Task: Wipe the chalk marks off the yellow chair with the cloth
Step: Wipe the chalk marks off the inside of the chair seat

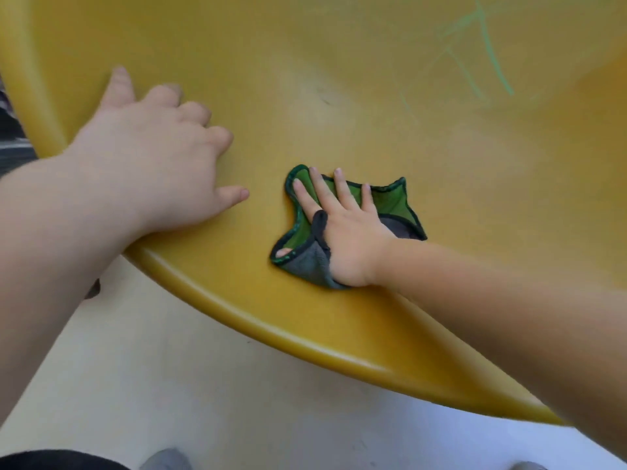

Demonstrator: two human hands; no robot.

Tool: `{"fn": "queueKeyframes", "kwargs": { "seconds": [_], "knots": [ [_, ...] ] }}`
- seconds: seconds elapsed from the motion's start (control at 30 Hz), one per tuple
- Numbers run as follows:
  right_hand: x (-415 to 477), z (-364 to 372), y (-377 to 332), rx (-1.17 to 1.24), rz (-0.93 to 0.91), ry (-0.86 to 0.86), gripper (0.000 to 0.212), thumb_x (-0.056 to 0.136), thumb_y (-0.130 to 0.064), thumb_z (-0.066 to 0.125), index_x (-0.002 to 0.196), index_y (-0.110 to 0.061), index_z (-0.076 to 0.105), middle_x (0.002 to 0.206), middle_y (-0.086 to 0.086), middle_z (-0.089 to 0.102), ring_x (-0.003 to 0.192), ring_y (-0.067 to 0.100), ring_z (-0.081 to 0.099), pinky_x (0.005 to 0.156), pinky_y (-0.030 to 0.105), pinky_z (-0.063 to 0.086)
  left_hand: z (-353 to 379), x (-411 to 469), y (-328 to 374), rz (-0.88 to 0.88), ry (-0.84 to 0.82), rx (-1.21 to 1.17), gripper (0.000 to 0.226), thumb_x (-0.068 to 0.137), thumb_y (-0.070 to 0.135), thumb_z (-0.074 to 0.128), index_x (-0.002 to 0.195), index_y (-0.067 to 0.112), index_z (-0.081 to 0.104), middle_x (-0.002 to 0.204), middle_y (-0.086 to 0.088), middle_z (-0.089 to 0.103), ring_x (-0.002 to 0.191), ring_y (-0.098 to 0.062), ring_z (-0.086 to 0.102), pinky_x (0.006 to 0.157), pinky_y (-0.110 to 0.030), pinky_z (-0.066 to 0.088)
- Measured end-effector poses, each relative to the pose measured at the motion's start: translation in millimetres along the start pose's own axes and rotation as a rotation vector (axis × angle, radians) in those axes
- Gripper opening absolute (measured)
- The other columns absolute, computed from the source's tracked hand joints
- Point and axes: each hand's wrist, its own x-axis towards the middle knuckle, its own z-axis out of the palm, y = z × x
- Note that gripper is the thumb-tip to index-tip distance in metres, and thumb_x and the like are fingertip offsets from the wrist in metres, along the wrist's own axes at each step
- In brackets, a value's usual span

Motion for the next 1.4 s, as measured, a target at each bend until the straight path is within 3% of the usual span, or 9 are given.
{"fn": "queueKeyframes", "kwargs": {
  "seconds": [0.1,0.27,0.43,0.67,0.87,0.97,1.2,1.33,1.4],
  "knots": [
    [21.9,-5.3,-29.8,0.082,-0.097,0.111,0.095,0.089,-0.034,0.038,0.158,-0.026,-0.026,0.166,-0.001,-0.034,0.152,0.034,-0.031,0.122,0.065,-0.007,-5.4,2.1,-7.6,-0.027,-0.012,0.015,0.089,0.075,0.08,0.008,0.144,0.033,0.039,0.15,0.0,0.042,0.142,-0.029,0.029,0.115,-0.061,0.018],
    [19.6,7.6,28.6,0.024,-0.209,0.12,0.093,0.089,-0.085,0.025,0.158,-0.042,-0.02,0.165,-0.017,-0.029,0.152,0.019,-0.031,0.125,0.051,-0.014,-14.8,22.0,-9.8,-0.007,-0.05,0.035,0.086,0.076,0.083,0.012,0.147,0.038,0.03,0.155,0.003,0.034,0.147,-0.027,0.021,0.114,-0.063,0.016],
    [8.1,-21.9,172.6,-0.021,0.302,0.247,0.12,0.061,-0.108,0.014,0.158,-0.045,-0.017,0.167,-0.016,-0.026,0.153,0.018,-0.03,0.125,0.051,-0.014,-20.9,56.4,-13.0,0.05,-0.083,0.122,0.081,0.08,0.081,0.017,0.147,0.038,0.029,0.155,0.002,0.031,0.147,-0.027,0.019,0.114,-0.061,0.019],
    [32.8,-39.7,199.2,0.226,0.734,0.521,0.111,0.083,-0.091,0.032,0.161,-0.03,-0.017,0.167,0.001,-0.032,0.153,0.034,-0.028,0.122,0.063,-0.012,-28.3,96.3,13.8,0.164,-0.077,0.169,0.078,0.082,0.08,0.025,0.147,0.037,0.029,0.157,0.0,0.025,0.143,-0.027,0.024,0.113,-0.059,0.022],
    [80.2,-19.5,57.5,0.081,0.044,0.343,0.09,0.093,-0.081,0.019,0.162,-0.032,-0.011,0.169,-0.007,-0.022,0.156,0.029,-0.022,0.123,0.061,-0.011,-27.9,122.4,23.5,0.112,-0.09,0.093,0.081,0.082,0.079,0.029,0.149,0.034,0.028,0.163,-0.002,0.013,0.146,-0.028,0.02,0.113,-0.058,0.023],
    [75.1,-12.7,50.4,0.044,-0.084,0.3,0.085,0.095,-0.08,0.019,0.161,-0.037,-0.014,0.167,-0.012,-0.024,0.155,0.024,-0.025,0.125,0.056,-0.011,-18.1,120.0,15.5,0.088,-0.102,0.058,0.084,0.082,0.08,0.03,0.152,0.033,0.023,0.165,-0.001,0.004,0.15,-0.025,0.008,0.116,-0.06,0.016],
    [66.1,-44.5,203.1,-0.026,0.688,0.572,0.085,0.093,-0.08,0.008,0.16,-0.034,-0.019,0.167,0.005,-0.031,0.153,0.039,-0.024,0.121,0.068,-0.005,-18.9,120.4,20.0,0.087,-0.171,-0.051,0.078,0.086,0.076,0.029,0.151,0.032,0.028,0.165,0.003,0.001,0.151,-0.026,0.001,0.118,-0.06,0.012],
    [89.2,-56.9,180.9,0.104,0.745,0.656,0.095,0.09,-0.083,0.006,0.161,-0.025,-0.016,0.167,0.013,-0.027,0.152,0.045,-0.023,0.119,0.072,-0.006,-25.3,125.6,25.4,0.074,-0.182,-0.075,0.074,0.087,0.074,0.027,0.148,0.033,0.032,0.163,0.002,0.011,0.148,-0.029,0.01,0.114,-0.063,0.019],
    [102.6,-47.0,146.1,0.043,0.556,0.603,0.091,0.092,-0.08,0.008,0.162,-0.026,-0.014,0.168,0.008,-0.026,0.152,0.043,-0.025,0.119,0.071,-0.008,-26.7,128.1,29.8,0.072,-0.15,-0.046,0.072,0.087,0.074,0.024,0.146,0.035,0.033,0.161,0.0,0.017,0.144,-0.03,0.018,0.111,-0.061,0.026]
  ]
}}
